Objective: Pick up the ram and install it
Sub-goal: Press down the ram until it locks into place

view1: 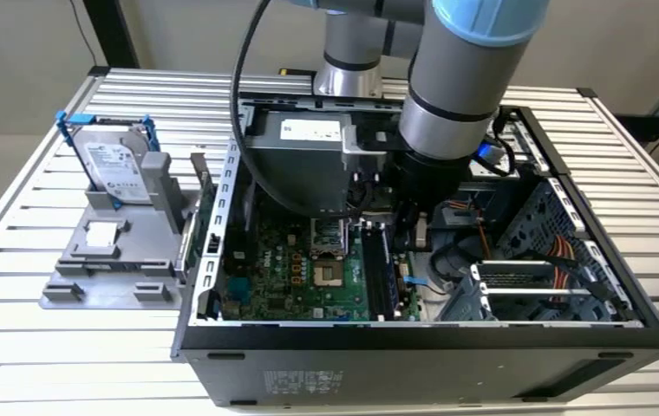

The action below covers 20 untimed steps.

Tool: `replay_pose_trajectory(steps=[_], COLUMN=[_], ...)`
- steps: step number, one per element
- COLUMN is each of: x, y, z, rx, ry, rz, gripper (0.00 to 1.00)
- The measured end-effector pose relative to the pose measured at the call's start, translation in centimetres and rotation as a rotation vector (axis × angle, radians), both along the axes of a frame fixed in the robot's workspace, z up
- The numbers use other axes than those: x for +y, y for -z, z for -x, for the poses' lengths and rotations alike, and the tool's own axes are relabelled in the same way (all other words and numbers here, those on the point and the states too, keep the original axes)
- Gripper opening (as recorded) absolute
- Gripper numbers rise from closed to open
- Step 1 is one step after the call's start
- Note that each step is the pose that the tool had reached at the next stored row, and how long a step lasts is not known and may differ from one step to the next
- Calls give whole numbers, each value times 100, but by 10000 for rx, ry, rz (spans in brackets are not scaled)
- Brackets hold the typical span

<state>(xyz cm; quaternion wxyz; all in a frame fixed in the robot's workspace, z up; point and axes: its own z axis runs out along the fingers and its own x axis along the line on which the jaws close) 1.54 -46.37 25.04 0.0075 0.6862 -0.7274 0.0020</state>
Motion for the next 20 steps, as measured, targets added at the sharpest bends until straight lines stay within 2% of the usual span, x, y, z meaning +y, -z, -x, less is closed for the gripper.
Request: replay_pose_trajectory(steps=[4, 8, 20], x=[0, 0, 0], y=[-166, -250, -329], z=[0, 0, 0], rx=[1, 2, 30], ry=[1, 0, 1], rz=[1, 0, -1], gripper=[0, 0, 0])
